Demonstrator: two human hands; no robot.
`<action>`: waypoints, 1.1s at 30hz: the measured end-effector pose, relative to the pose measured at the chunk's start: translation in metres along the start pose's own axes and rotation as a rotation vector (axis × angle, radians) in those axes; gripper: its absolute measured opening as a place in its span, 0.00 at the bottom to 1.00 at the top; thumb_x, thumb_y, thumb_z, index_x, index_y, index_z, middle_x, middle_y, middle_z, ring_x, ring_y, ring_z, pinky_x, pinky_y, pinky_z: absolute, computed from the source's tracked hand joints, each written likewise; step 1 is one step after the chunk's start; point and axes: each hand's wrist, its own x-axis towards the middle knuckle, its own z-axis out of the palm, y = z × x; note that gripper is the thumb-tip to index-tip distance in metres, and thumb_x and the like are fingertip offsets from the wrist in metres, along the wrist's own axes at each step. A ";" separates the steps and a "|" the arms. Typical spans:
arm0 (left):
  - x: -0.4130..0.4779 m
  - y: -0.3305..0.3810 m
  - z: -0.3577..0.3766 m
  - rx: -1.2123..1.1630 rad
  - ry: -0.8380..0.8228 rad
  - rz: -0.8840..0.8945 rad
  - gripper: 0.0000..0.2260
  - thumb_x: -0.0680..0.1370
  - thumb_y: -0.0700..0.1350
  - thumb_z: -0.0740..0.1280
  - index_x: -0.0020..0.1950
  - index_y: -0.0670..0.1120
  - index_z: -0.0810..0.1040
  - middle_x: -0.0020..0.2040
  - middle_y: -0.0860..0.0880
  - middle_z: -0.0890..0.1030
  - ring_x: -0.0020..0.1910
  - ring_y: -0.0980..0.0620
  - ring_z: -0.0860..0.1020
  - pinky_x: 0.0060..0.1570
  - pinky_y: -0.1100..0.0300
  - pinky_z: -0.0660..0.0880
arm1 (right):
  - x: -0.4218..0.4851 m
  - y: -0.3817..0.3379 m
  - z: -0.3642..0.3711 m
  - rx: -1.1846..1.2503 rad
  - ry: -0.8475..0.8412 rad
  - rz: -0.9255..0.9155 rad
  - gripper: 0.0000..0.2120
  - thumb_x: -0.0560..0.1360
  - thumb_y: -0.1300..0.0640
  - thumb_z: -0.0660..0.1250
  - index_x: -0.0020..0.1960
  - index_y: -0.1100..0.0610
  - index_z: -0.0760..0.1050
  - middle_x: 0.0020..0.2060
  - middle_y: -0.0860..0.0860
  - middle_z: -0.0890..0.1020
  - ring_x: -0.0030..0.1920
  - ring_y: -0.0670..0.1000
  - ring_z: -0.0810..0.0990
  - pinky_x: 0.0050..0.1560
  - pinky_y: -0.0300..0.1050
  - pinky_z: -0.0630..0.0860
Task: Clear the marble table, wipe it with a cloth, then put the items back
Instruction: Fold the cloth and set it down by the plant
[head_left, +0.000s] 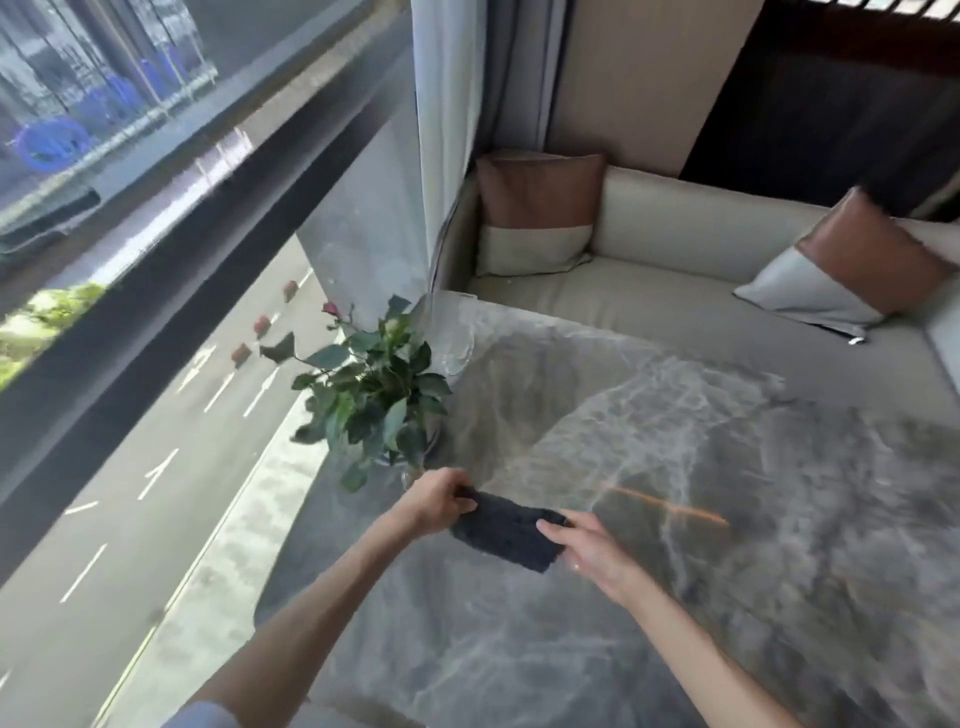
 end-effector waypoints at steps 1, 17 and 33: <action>0.015 0.003 -0.005 0.069 0.041 -0.006 0.08 0.75 0.45 0.67 0.51 0.42 0.78 0.52 0.42 0.82 0.53 0.42 0.79 0.50 0.54 0.74 | 0.015 -0.008 0.001 -0.065 0.061 -0.052 0.12 0.77 0.65 0.66 0.59 0.66 0.79 0.54 0.60 0.84 0.49 0.52 0.81 0.44 0.34 0.77; 0.134 -0.019 0.056 0.917 0.050 0.125 0.13 0.77 0.39 0.59 0.59 0.39 0.76 0.54 0.39 0.78 0.54 0.41 0.75 0.57 0.48 0.68 | 0.153 0.029 -0.022 -0.884 0.133 -0.307 0.23 0.78 0.66 0.62 0.68 0.47 0.74 0.73 0.48 0.69 0.76 0.48 0.62 0.73 0.37 0.57; 0.068 -0.016 0.095 1.120 -0.171 -0.163 0.28 0.79 0.50 0.59 0.76 0.41 0.59 0.73 0.40 0.64 0.73 0.37 0.59 0.72 0.42 0.56 | 0.128 0.043 -0.023 -1.453 -0.032 -0.190 0.32 0.76 0.38 0.59 0.77 0.44 0.56 0.79 0.48 0.52 0.79 0.57 0.45 0.76 0.59 0.35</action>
